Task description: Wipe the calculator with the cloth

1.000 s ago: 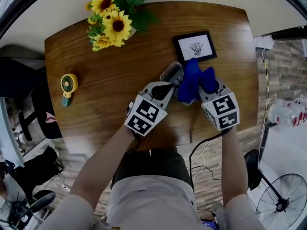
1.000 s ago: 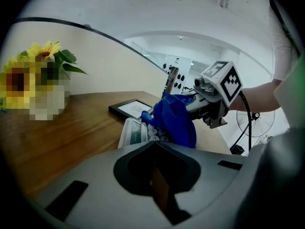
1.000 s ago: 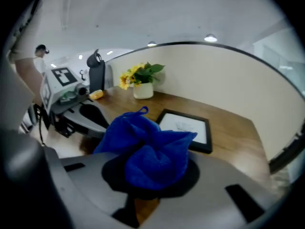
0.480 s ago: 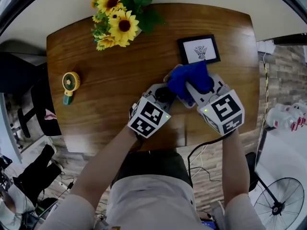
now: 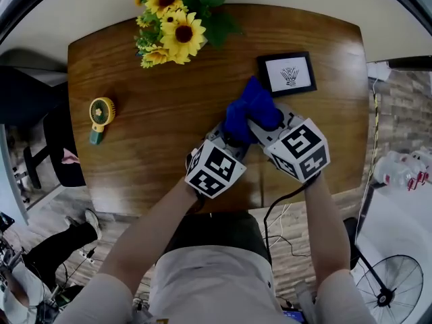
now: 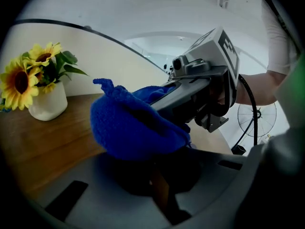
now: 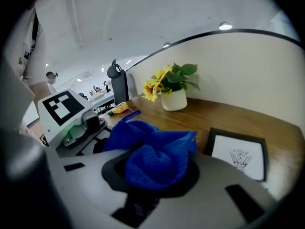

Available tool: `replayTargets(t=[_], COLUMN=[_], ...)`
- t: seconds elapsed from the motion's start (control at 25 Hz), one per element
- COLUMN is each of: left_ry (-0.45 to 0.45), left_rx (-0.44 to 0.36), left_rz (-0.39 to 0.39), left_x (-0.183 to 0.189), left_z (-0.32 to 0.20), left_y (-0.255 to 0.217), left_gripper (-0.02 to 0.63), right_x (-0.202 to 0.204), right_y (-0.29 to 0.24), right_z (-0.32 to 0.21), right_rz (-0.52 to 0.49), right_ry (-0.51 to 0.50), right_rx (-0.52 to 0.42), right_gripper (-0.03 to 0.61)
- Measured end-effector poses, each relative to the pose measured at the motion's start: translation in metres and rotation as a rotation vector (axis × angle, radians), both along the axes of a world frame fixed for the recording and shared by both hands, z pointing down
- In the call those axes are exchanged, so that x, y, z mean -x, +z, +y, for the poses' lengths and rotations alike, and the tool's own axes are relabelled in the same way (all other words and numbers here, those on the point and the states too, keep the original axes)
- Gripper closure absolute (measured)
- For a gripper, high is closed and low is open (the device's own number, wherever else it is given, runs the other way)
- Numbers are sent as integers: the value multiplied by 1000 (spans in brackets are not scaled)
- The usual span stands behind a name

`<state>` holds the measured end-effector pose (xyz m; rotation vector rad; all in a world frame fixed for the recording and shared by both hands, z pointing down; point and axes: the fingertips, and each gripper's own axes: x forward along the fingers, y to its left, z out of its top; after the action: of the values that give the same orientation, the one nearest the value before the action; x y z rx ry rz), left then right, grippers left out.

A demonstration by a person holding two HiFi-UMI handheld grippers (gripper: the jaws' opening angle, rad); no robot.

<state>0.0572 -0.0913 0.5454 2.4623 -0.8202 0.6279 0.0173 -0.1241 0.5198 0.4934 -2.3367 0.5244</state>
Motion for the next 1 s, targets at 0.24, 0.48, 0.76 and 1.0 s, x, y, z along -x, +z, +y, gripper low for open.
replayTargets(t=[0.24, 0.48, 0.76, 1.0], left_ry=[16, -9, -44, -41], left_rx=[-21, -8, 0, -5], left_rz=[-13, -2, 4, 0], left_x=[-1, 0, -2, -2], left_z=[1, 0, -2, -1], left_y=[-1, -1, -1, -1], left_gripper=[611, 611, 611, 611], right_x=[-24, -54, -118, -100], right_y=[14, 13, 10, -34], right_z=[-13, -28, -60, -61], right_rz=[108, 204, 402, 118], right_ry=[6, 132, 330, 351], right_rx=[-59, -103, -192, -138], right_gripper=[495, 497, 499, 495])
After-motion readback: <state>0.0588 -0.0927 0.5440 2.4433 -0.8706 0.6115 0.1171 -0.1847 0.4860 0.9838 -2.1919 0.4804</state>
